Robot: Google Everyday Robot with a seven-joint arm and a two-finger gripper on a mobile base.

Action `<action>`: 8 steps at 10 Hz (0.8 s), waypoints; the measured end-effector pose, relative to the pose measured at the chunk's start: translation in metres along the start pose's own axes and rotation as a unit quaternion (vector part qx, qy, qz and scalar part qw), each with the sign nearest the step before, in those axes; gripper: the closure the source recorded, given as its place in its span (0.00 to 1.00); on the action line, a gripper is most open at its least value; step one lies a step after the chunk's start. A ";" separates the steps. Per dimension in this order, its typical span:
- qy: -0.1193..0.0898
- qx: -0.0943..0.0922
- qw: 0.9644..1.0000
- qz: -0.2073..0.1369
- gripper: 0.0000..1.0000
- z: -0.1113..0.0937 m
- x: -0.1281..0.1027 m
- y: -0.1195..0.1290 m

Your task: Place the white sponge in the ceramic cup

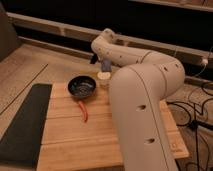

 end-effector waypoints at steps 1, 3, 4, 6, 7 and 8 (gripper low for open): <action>0.000 0.000 1.000 -0.002 1.00 0.001 0.000 0.000; -0.001 0.000 1.000 -0.002 1.00 0.000 0.000 0.000; 0.000 0.000 1.000 -0.002 1.00 0.000 0.000 0.000; -0.002 0.001 1.000 -0.002 1.00 0.002 0.000 -0.002; -0.006 0.006 1.000 0.011 1.00 0.008 0.002 -0.013; -0.009 0.009 1.000 0.019 1.00 0.012 0.003 -0.021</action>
